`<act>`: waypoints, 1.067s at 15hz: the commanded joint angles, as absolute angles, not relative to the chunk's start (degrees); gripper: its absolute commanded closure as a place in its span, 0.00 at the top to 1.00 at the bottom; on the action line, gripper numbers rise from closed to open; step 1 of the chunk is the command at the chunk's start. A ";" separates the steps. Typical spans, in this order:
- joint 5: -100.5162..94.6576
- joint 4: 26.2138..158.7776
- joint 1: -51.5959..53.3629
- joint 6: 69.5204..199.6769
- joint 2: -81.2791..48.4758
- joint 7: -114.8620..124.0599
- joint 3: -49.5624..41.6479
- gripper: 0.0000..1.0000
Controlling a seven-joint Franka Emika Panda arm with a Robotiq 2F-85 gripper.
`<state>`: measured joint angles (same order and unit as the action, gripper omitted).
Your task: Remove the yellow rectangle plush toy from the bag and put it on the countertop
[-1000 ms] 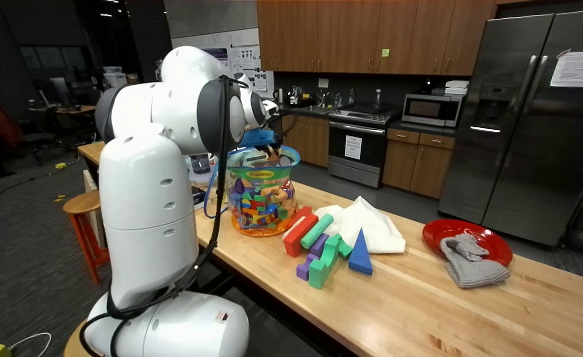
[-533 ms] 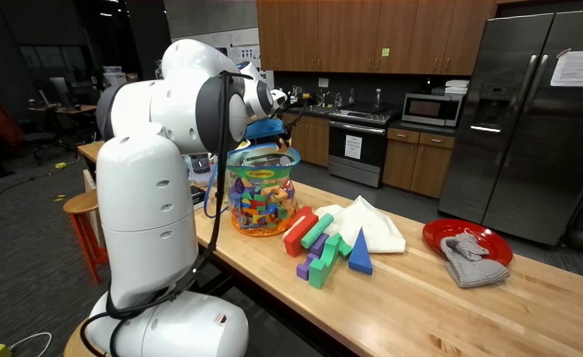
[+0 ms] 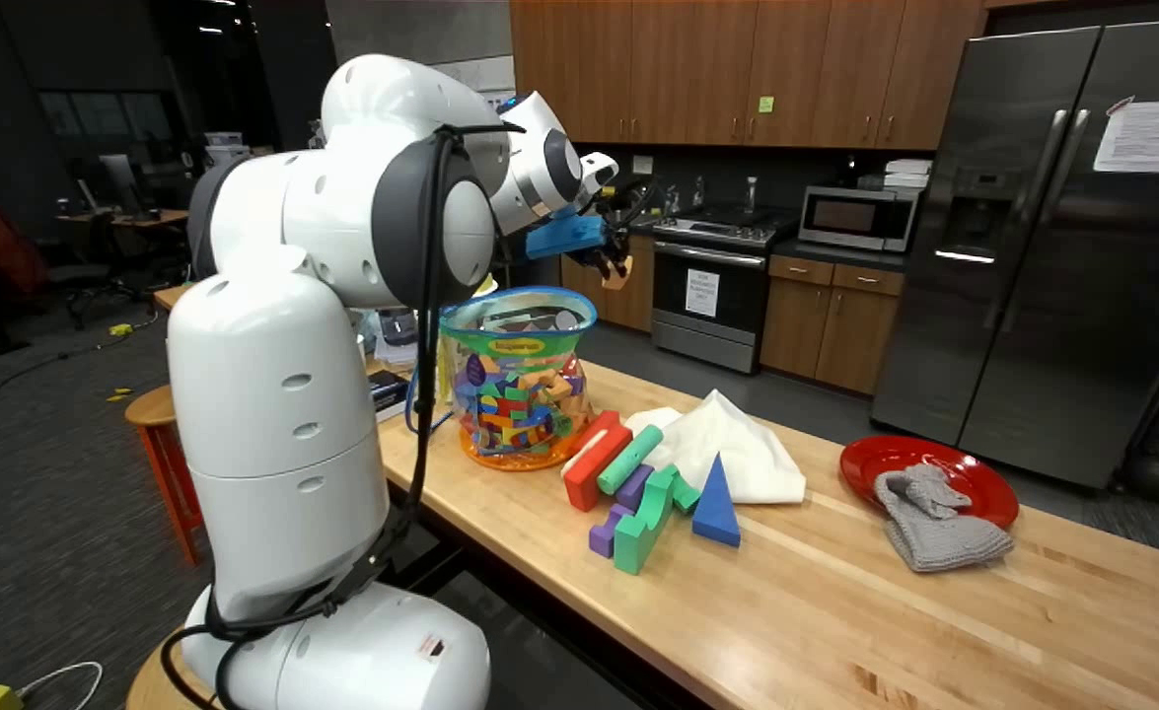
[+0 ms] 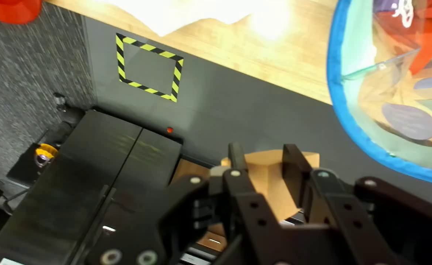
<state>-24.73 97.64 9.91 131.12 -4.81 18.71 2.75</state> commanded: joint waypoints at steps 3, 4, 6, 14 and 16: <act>-27.02 101.70 6.67 126.40 -0.25 23.76 1.69 0.08; -27.11 102.43 6.11 125.73 0.40 24.30 1.51 0.08; -27.43 104.41 4.87 124.56 2.10 25.89 1.13 0.08; -28.81 112.96 -0.23 119.84 10.23 31.71 0.83 0.08; -28.73 115.21 -1.66 119.07 12.48 32.72 0.84 0.08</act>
